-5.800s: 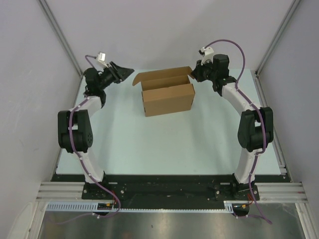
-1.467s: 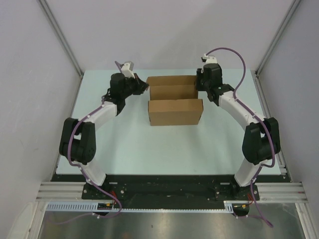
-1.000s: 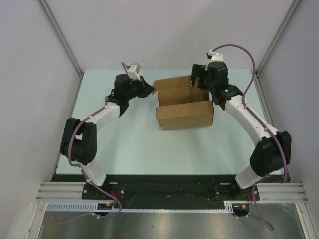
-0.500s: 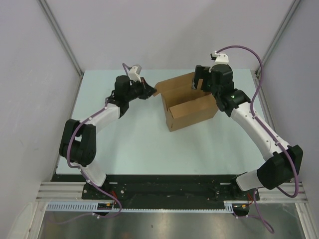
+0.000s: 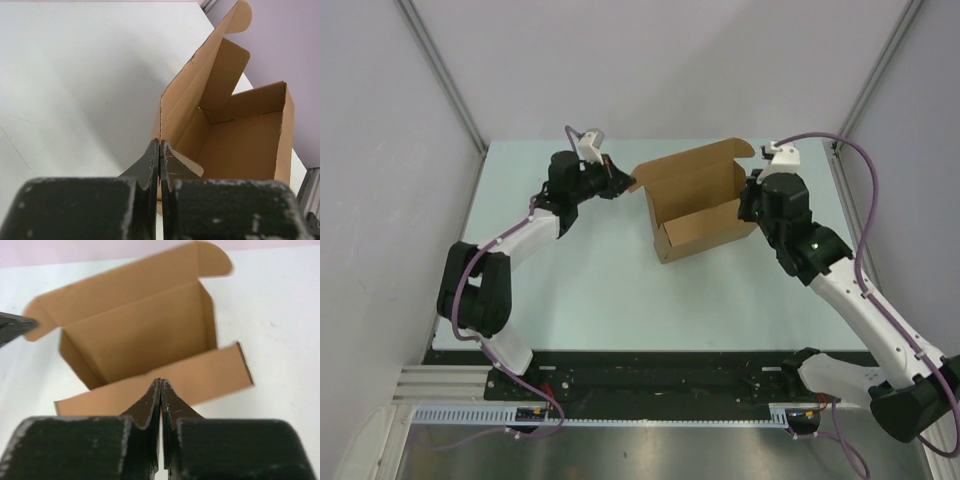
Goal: Fold the paper box
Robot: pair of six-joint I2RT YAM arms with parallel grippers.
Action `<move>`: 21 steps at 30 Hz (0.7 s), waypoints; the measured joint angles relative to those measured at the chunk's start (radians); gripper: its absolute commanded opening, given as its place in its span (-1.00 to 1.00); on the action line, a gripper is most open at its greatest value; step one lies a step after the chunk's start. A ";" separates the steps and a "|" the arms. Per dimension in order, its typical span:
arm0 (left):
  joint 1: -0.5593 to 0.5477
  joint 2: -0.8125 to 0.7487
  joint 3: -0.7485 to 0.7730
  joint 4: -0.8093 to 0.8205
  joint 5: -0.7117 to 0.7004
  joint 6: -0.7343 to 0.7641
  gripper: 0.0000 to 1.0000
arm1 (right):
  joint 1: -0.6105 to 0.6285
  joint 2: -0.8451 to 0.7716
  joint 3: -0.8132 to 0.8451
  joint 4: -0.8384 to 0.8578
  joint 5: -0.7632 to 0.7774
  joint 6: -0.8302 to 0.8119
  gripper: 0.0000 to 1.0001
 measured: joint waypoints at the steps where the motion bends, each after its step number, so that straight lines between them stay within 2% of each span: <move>1: -0.001 0.000 0.000 0.002 0.002 0.000 -0.99 | -0.009 -0.021 -0.015 -0.018 0.012 0.010 -1.00; 6: -0.013 -0.006 0.000 0.006 0.015 0.000 -0.99 | -0.041 -0.064 -0.066 -0.080 0.045 0.081 -1.00; 11: -0.041 -0.018 0.000 0.008 0.019 0.002 -0.99 | -0.039 -0.128 -0.308 -0.089 0.016 0.215 -1.00; 14: -0.074 -0.047 0.000 -0.004 0.021 0.011 -0.99 | -0.035 -0.130 -0.389 -0.100 0.003 0.271 -1.00; 21: -0.189 -0.159 -0.020 -0.034 0.026 0.071 -0.99 | 0.048 -0.180 -0.413 -0.109 0.036 0.313 -1.00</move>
